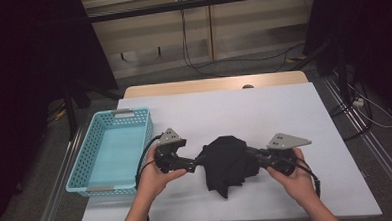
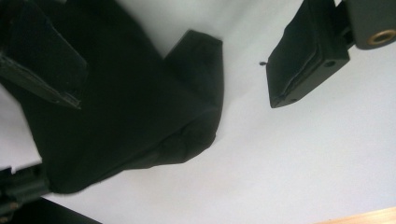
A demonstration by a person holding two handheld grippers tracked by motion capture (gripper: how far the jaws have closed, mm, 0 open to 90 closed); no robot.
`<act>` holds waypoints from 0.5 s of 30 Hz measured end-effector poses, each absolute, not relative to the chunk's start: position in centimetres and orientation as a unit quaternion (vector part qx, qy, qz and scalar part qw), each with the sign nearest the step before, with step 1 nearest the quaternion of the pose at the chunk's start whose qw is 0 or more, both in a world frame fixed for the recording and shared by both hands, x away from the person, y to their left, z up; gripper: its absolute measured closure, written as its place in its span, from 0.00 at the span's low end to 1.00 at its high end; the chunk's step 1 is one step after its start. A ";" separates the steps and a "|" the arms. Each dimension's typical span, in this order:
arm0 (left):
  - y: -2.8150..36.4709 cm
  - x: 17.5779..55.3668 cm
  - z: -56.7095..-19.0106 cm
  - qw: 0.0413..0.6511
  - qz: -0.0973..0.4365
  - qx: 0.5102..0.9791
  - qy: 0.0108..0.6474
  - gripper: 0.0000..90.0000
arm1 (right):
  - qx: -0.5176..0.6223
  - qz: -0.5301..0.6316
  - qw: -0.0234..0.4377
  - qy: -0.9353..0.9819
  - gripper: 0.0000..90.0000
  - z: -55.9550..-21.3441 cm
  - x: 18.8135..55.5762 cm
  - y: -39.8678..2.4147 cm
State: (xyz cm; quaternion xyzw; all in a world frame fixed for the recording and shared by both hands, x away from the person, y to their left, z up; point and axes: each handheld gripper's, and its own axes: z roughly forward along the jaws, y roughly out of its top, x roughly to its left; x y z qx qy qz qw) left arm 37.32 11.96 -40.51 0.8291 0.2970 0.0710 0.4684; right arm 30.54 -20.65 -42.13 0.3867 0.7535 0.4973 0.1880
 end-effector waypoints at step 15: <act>11.7 37.3 -41.0 0.464 0.066 0.833 0.296 0.06 | 0.440 0.455 0.229 0.740 0.57 -42.9 30.7 -24.2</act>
